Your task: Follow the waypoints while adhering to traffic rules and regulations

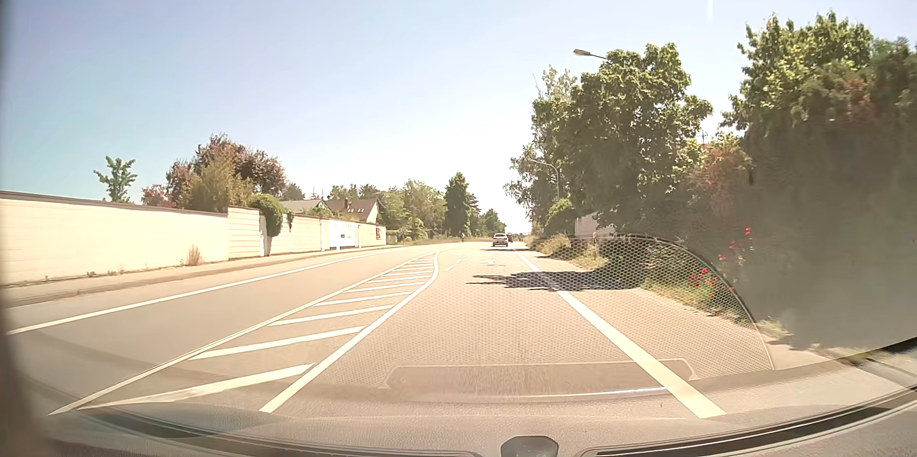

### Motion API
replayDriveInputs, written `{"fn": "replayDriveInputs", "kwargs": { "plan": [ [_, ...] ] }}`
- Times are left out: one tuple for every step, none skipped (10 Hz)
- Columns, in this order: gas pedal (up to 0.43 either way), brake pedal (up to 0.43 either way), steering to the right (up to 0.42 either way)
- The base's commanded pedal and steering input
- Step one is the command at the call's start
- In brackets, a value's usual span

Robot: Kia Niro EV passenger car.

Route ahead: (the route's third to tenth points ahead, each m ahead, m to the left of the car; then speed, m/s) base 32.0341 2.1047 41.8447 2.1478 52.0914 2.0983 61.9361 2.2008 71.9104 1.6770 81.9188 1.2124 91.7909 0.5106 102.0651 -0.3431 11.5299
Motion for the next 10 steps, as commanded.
{"fn": "replayDriveInputs", "kwargs": {
  "plan": [
    [0.039,0.030,0.003],
    [0.039,0.030,0.003],
    [0.039,0.030,0.003],
    [0.047,0.030,0.003],
    [0.047,0.030,0.003],
    [0.047,0.030,0.003],
    [0.047,0.030,0.003],
    [0.047,0.030,0.003],
    [0.047,0.030,0.003],
    [0.047,0.030,0.003]
  ]
}}
